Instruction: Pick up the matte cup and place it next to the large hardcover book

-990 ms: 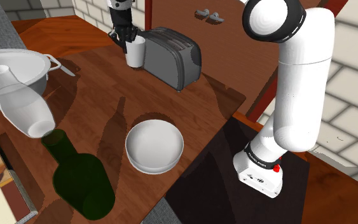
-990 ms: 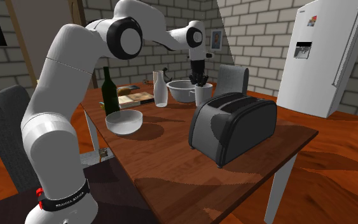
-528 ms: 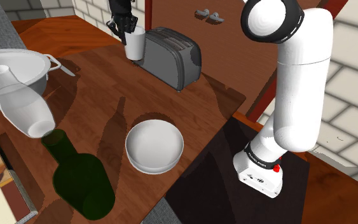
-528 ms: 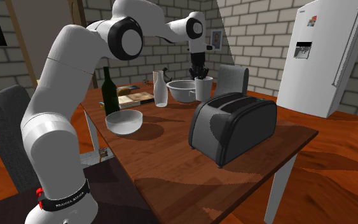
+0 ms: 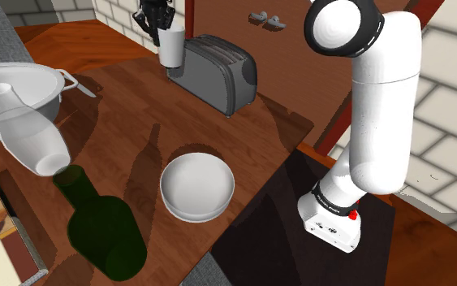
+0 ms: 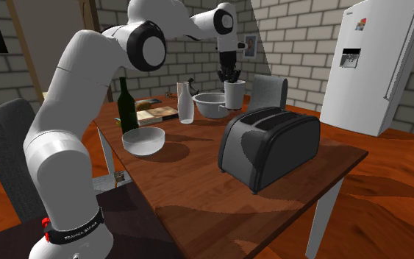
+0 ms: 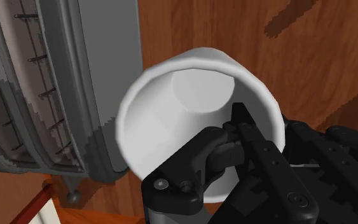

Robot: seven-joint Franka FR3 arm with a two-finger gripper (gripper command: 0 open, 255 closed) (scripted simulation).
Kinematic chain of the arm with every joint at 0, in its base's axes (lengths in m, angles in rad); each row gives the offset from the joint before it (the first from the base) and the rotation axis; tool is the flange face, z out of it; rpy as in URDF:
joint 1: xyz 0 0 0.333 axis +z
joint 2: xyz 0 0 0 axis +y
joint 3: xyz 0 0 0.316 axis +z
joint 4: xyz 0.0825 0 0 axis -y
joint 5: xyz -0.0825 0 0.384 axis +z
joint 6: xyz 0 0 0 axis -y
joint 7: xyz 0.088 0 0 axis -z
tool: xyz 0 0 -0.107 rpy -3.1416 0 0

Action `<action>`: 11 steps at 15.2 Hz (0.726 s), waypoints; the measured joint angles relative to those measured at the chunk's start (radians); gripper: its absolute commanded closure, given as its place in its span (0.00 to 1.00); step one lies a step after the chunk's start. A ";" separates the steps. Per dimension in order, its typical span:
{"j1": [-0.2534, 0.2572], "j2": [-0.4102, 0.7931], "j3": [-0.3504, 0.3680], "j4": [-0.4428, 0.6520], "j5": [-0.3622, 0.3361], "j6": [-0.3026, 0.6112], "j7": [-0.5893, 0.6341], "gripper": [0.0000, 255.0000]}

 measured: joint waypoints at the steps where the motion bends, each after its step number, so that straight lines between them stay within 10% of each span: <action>1: 0.008 -0.015 0.004 -0.022 0.000 0.005 0.013 1.00; 11: 0.130 -0.136 0.060 -0.207 0.000 0.049 0.204 1.00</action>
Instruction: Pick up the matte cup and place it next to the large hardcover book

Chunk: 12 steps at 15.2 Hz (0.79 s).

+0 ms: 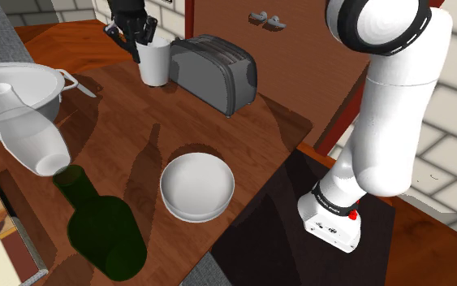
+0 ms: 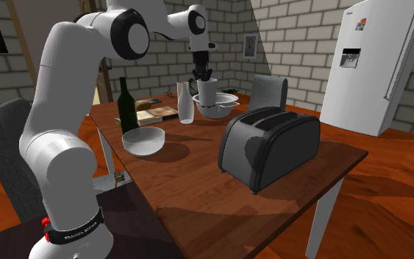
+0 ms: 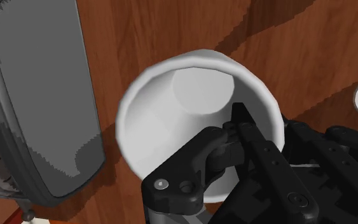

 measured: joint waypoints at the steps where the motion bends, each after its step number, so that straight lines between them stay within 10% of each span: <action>1: 0.017 -0.003 0.007 -0.005 -0.002 0.000 0.025 1.00; 12: 0.189 0.002 0.081 0.005 -0.021 -0.032 0.262 1.00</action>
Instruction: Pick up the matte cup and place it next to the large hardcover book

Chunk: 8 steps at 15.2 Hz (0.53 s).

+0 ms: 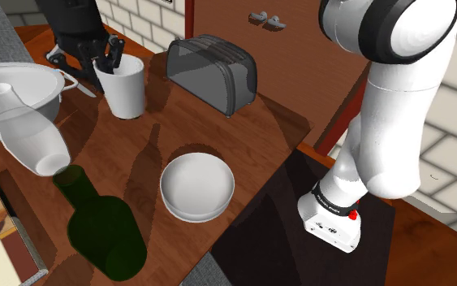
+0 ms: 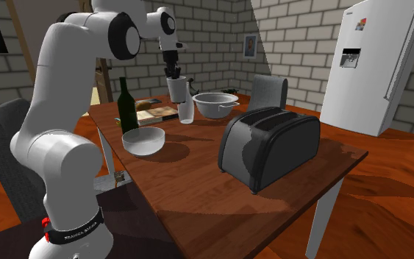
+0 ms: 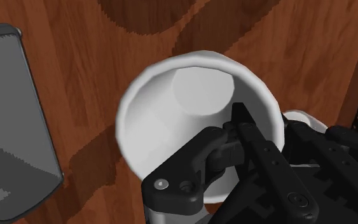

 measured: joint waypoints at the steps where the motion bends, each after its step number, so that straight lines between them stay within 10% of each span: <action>1: 0.016 0.009 0.005 0.010 -0.003 -0.005 0.019 1.00; 8: 0.145 0.088 0.041 0.125 -0.032 -0.057 0.162 1.00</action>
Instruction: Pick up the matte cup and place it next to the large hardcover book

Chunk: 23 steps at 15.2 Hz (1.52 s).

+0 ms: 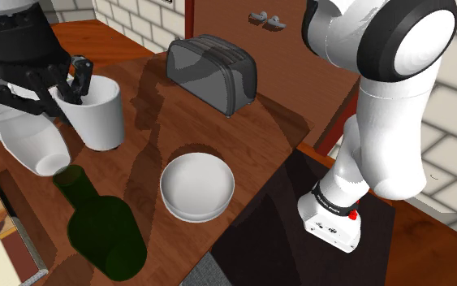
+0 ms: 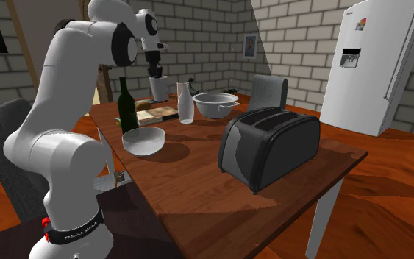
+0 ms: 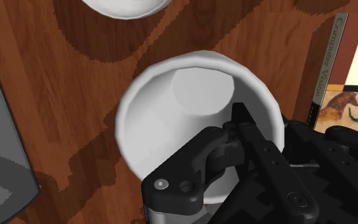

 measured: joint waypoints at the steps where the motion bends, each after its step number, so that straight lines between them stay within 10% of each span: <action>1: 0.028 0.027 0.004 0.049 -0.008 -0.025 0.022 1.00; 23: 0.003 0.007 0.005 -0.270 -0.007 0.268 0.070 1.00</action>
